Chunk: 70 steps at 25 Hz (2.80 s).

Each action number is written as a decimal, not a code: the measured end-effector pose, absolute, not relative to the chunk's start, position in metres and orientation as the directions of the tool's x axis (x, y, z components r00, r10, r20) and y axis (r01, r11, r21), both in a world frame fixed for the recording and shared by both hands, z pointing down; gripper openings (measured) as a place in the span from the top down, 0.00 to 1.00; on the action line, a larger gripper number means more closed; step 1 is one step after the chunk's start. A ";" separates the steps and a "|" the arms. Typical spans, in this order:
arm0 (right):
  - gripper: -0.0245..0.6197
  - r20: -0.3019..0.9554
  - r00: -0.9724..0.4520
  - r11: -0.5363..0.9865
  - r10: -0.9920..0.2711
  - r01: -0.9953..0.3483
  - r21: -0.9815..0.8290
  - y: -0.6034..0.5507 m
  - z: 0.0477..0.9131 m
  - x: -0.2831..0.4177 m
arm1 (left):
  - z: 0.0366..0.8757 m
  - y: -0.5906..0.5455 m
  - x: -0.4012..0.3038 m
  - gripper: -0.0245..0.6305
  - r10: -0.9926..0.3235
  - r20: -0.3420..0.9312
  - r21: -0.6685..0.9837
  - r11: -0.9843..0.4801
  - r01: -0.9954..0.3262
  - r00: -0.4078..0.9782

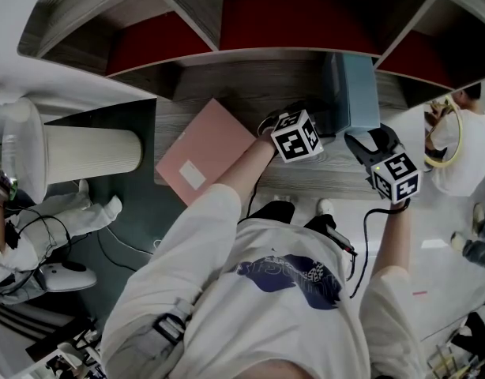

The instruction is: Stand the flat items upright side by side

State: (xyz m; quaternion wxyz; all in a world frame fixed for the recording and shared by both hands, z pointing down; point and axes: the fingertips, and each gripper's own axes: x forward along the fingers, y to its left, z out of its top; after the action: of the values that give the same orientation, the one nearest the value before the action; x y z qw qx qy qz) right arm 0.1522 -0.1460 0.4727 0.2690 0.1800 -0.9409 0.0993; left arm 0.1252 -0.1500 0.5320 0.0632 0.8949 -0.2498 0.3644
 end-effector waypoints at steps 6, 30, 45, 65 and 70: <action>0.63 0.539 -0.790 0.911 -0.293 -0.401 -0.093 -0.153 0.473 0.152 | 0.532 -0.156 0.125 0.49 -0.408 0.681 -0.062 -0.859 -0.508 0.608; 0.59 0.526 -0.810 0.927 -0.259 -0.362 -0.101 -0.157 0.467 0.167 | 0.521 -0.164 0.070 0.49 -0.504 0.666 -0.076 -0.779 -0.623 0.549; 0.58 0.643 -0.755 0.976 -0.131 -0.213 -0.051 -0.148 0.473 0.172 | 0.509 -0.200 0.089 0.49 -0.438 0.675 -0.125 -0.861 -0.494 0.593; 0.53 0.661 -0.743 0.985 -0.105 -0.170 -0.034 -0.139 0.470 0.164 | 0.508 -0.213 0.110 0.49 -0.381 0.688 -0.163 -0.910 -0.380 0.617; 0.53 0.652 -0.749 0.983 -0.117 -0.181 -0.033 -0.140 0.469 0.166 | 0.507 -0.212 0.106 0.49 -0.400 0.686 -0.163 -0.898 -0.408 0.608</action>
State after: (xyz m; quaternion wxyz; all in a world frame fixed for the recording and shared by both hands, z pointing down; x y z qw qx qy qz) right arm 0.1658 -0.1397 0.4685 0.3448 0.0797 -0.9341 0.0470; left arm 0.1055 -0.2117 0.5074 0.0052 0.8966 -0.2255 0.3812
